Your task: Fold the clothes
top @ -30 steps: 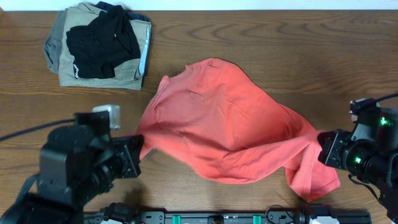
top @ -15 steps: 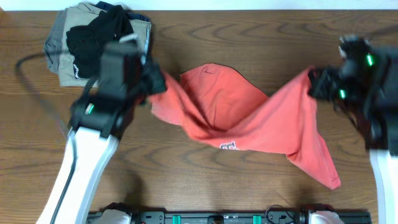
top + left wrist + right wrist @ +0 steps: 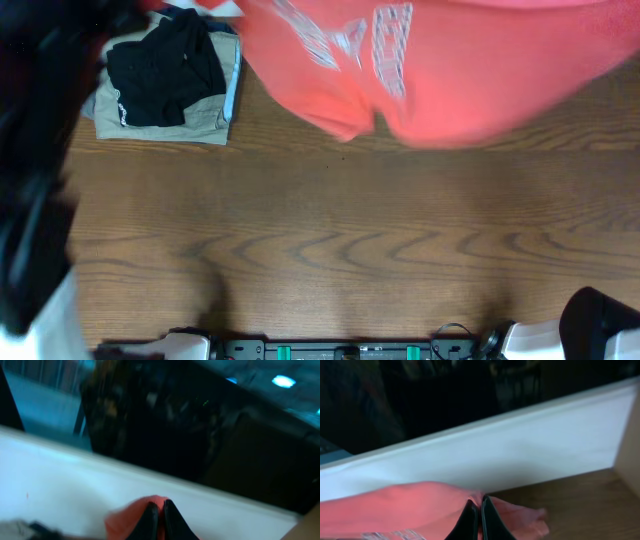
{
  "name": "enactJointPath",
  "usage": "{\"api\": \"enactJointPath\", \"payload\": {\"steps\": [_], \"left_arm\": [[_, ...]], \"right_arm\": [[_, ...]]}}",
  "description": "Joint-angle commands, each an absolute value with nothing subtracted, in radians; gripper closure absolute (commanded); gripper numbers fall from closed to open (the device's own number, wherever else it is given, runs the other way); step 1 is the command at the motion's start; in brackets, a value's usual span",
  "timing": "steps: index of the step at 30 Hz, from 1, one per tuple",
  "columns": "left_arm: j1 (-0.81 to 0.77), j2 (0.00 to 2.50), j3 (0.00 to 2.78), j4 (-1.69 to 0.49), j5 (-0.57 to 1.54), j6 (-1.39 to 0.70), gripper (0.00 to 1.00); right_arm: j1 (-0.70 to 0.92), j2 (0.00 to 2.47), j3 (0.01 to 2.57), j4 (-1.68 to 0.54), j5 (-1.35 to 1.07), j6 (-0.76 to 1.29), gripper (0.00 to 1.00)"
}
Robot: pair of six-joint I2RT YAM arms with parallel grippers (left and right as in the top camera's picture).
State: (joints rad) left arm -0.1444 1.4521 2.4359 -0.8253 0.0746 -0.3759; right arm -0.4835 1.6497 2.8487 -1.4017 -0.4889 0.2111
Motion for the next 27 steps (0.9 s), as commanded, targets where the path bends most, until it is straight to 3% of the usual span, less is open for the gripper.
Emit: {"api": "enactJointPath", "payload": {"steps": [1,9,14,27], "left_arm": [[-0.141,1.5,2.434,-0.914,0.078,-0.341,0.94],[-0.141,1.726,2.316,-1.237,0.094,-0.348,0.94],[-0.144,1.833,2.294,-1.368,0.176,-0.348,0.94],[-0.194,1.726,2.294,-1.663,0.175,-0.329,0.94]], "right_arm": [[-0.522,1.712,2.858,-1.463,-0.551,0.151,0.99],[-0.486,1.84,2.744,-1.681,-0.55,0.01,0.99],[-0.498,1.866,2.652,-1.698,-0.533,-0.006,0.99],[-0.498,1.682,2.347,-1.698,-0.383,-0.024,0.99]]}}
